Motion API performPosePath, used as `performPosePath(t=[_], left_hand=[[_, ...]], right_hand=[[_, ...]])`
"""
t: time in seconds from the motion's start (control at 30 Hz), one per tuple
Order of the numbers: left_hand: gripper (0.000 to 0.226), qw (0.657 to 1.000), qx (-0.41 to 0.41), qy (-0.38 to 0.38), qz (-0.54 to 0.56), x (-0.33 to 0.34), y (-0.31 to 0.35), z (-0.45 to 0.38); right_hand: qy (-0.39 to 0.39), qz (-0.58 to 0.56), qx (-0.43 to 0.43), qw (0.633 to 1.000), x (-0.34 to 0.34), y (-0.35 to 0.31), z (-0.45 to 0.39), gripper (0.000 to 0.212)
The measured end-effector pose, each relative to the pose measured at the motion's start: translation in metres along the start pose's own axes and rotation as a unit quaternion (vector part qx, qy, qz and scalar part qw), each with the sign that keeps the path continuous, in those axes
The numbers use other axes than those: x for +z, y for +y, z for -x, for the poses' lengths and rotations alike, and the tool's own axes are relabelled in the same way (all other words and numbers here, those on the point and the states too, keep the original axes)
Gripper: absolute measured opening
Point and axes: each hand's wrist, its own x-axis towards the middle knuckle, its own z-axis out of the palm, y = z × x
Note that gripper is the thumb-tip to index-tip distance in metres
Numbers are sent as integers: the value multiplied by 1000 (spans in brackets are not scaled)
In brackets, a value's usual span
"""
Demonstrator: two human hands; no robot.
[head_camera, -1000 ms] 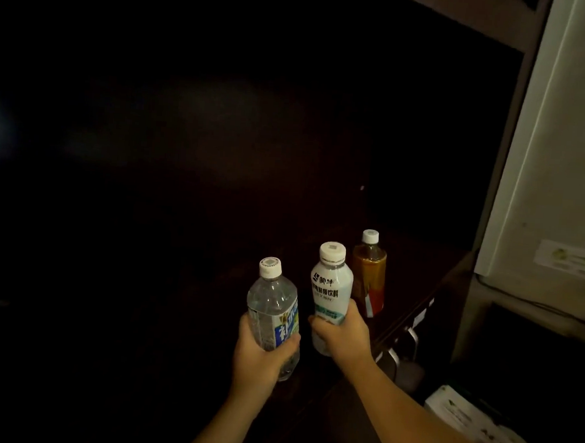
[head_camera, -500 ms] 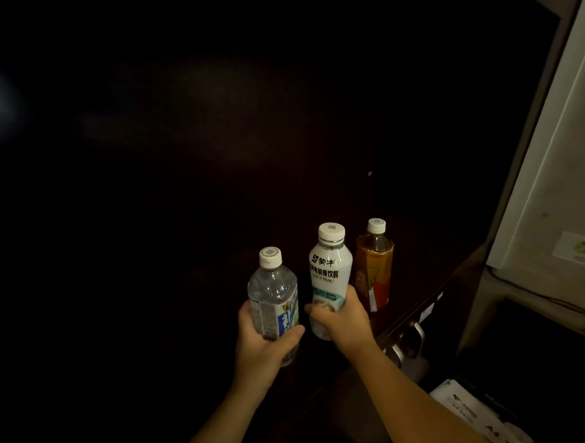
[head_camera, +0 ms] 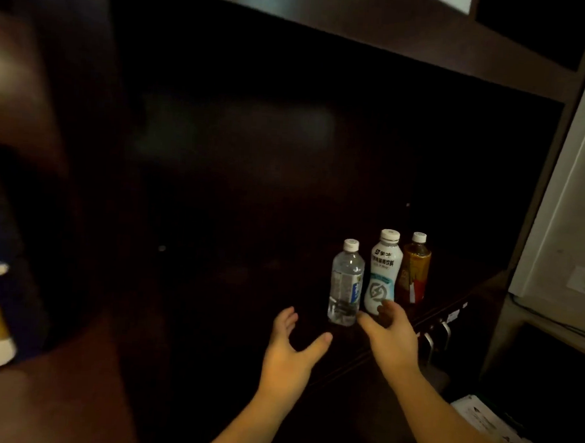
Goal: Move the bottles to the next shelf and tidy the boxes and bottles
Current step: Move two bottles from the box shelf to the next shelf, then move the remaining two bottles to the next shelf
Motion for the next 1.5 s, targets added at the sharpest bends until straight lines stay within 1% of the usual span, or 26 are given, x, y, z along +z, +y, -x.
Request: performPosePath(t=[0.07, 0.17, 0.33, 0.47, 0.63, 0.77, 0.83, 0.93, 1.03, 1.17, 1.2, 1.23, 1.27, 1.3, 1.33, 1.43, 1.5], left_hand=[[82, 1000, 16, 2, 4, -44, 14, 38], [75, 999, 44, 10, -3, -118, 32, 98], [66, 995, 61, 68, -31, -253, 49, 177], [66, 986, 40, 151, -63, -364, 55, 229], [60, 960, 6, 271, -70, -487, 54, 289], [59, 922, -13, 378, -84, -572, 54, 330], [58, 903, -19, 420, -85, -604, 55, 344], [72, 881, -38, 460, -108, -639, 52, 355], [83, 874, -61, 465, -128, -661, 44, 347], [90, 880, -71, 448, -139, -674, 29, 318], [92, 885, -73, 438, -140, -676, 25, 307], [94, 892, -76, 423, -138, -678, 21, 296], [94, 898, -81, 410, -133, -680, 17, 284], [91, 902, -85, 403, -132, -682, 14, 274], [87, 901, -87, 402, -137, -684, 9, 264], [66, 883, -77, 432, -167, -688, -6, 244], [59, 870, -70, 455, -176, -689, -10, 241]], right_hand=[[-11, -4, -7, 1000, 15, -27, 50, 51], [-28, -15, -6, 999, 44, -65, 129, 60], [-81, -42, -10, 996, 108, -124, 249, 60], [-154, -42, -8, 987, 169, -160, 322, 60], [-259, -41, -19, 965, 252, -196, 391, 57], [-344, -42, -18, 938, 318, -214, 434, 59], [-369, -43, -12, 928, 343, -219, 448, 61], [-401, -39, -8, 915, 376, -223, 464, 67], [-424, -27, -11, 905, 401, -222, 472, 75], [-445, -34, -18, 895, 431, -219, 474, 90], [-450, -39, -21, 892, 439, -218, 473, 90], [-455, -50, -22, 889, 447, -218, 473, 86], [-459, -63, -22, 886, 456, -218, 473, 77], [-462, -75, -22, 883, 464, -218, 474, 69], [-463, -84, -21, 882, 473, -217, 474, 65], [-458, -102, -11, 883, 495, -214, 474, 63], [-460, -111, -7, 881, 503, -214, 473, 57]])
